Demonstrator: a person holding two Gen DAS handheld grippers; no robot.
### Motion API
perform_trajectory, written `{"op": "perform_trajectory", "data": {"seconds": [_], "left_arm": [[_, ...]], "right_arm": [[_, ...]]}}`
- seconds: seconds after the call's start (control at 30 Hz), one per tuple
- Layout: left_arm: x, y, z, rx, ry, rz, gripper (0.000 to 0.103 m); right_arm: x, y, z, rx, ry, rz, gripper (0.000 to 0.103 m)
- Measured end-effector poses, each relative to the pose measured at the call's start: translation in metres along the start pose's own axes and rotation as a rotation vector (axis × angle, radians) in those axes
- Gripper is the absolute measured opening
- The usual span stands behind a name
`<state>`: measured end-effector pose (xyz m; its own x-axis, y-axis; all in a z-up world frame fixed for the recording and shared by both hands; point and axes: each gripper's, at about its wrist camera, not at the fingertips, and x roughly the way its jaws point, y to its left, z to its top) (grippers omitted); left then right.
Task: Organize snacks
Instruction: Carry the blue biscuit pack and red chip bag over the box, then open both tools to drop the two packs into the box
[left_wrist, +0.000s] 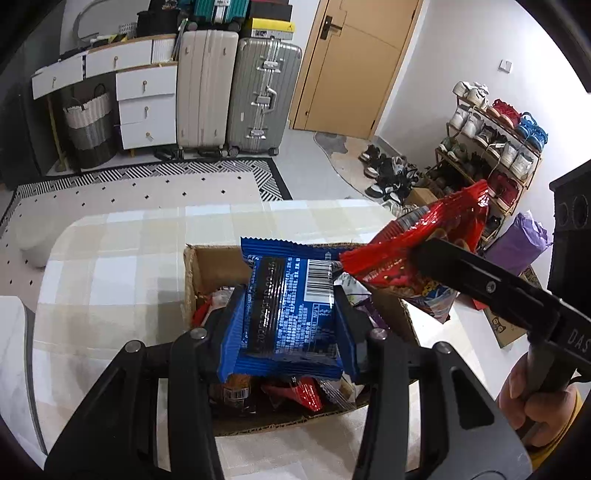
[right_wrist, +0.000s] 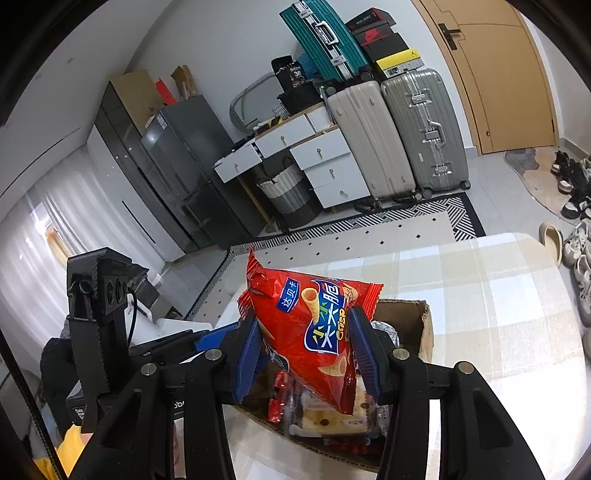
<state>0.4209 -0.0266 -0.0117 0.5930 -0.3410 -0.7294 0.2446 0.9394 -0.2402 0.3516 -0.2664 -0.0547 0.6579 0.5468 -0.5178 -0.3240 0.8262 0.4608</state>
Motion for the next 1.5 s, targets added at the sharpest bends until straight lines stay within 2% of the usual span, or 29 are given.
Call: {"op": "perform_trajectory", "data": {"seconds": [0.33,0.53,0.83,0.9,1.0,1.5], "left_arm": [[0.043,0.002,0.002,0.014,0.021,0.012,0.041],[0.048,0.005,-0.006,0.011,0.011,0.020,0.041],[0.030,0.024,-0.012,-0.004,-0.010,0.042,0.041],[0.017,0.027,-0.028,-0.007,-0.011,0.049,0.042],[0.014,0.033,-0.031,-0.012,-0.011,0.057,0.043],[-0.004,0.033,-0.046,-0.021,0.002,0.071,0.045]], "right_arm": [[0.013,-0.019,-0.004,0.047,0.017,-0.028,0.047],[0.015,-0.020,-0.010,0.047,0.027,-0.036,0.048],[0.022,-0.013,-0.010,0.051,0.045,-0.043,0.048],[0.024,-0.013,-0.010,0.052,0.050,-0.057,0.048],[0.028,-0.014,-0.012,0.064,0.062,-0.074,0.048],[0.047,-0.019,-0.018,0.105,0.102,-0.106,0.048]]}}
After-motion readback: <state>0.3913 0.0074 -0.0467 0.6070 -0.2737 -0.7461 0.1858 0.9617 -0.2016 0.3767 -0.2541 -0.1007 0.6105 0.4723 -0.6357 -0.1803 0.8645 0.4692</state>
